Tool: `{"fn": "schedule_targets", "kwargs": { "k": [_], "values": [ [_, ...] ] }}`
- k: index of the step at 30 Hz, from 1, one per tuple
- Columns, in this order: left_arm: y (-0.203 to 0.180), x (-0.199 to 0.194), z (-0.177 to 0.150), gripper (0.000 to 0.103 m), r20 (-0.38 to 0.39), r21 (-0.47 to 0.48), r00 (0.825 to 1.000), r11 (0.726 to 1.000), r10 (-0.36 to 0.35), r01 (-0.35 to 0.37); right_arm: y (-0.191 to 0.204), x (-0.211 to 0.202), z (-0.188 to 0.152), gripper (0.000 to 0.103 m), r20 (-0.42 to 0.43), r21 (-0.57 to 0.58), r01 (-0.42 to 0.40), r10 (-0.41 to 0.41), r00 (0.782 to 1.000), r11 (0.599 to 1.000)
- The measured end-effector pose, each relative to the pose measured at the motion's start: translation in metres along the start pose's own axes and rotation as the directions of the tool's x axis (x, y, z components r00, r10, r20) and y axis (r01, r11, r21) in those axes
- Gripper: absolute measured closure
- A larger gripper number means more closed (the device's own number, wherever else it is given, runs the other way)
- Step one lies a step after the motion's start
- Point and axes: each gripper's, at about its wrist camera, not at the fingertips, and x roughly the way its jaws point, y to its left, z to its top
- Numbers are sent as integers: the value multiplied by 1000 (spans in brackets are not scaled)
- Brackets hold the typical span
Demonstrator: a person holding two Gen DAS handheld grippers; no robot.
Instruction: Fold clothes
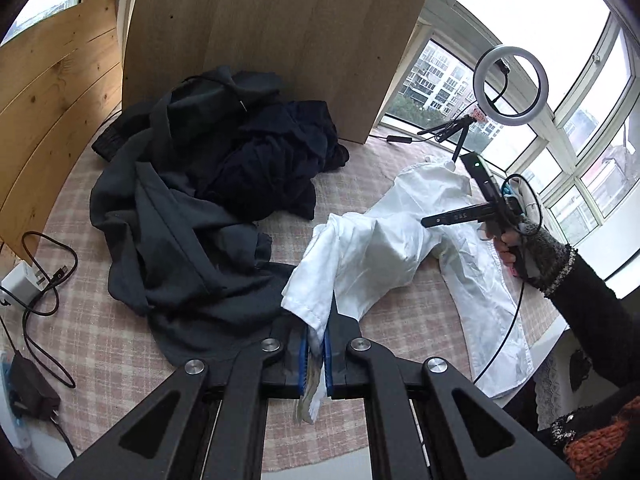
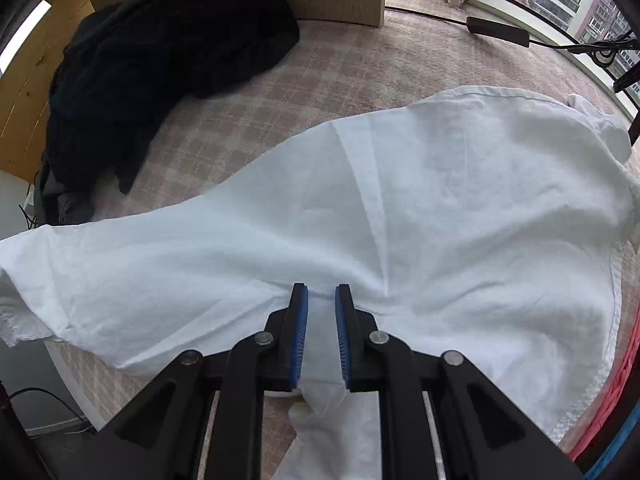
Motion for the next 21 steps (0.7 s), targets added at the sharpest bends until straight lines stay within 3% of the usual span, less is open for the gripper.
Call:
{"fn": "schedule_targets", "kwargs": {
  "k": [4,6,11,14,17,19,21],
  "values": [
    [-55,-21,11,98,55,42,998,999,10,-12,-13,8,2,88,-10,18,-97,97,995,995],
    [-94,-29,16,98,77,91,997,996,13,-20,-32,-27,-13,88,46,45,-195,193,980,980],
    [-211,-28,29,98,85,259,996,966,-33,10,-91,-140,-76,88,193,-6,-210,207,959,978],
    [-293,-7,27,98,27,387,994,918,-104,86,-147,-197,-118,88,271,41,-253,233,934,967],
    [-376,34,6,98,-105,520,981,832,-161,192,-197,-231,-162,88,323,97,-287,243,915,953],
    [-421,67,-21,98,-220,581,960,768,-171,269,-219,-241,-183,88,342,118,-295,240,909,948],
    [-446,102,-52,98,-338,591,926,728,-166,346,-232,-242,-202,88,347,138,-303,241,906,943]
  ]
}}
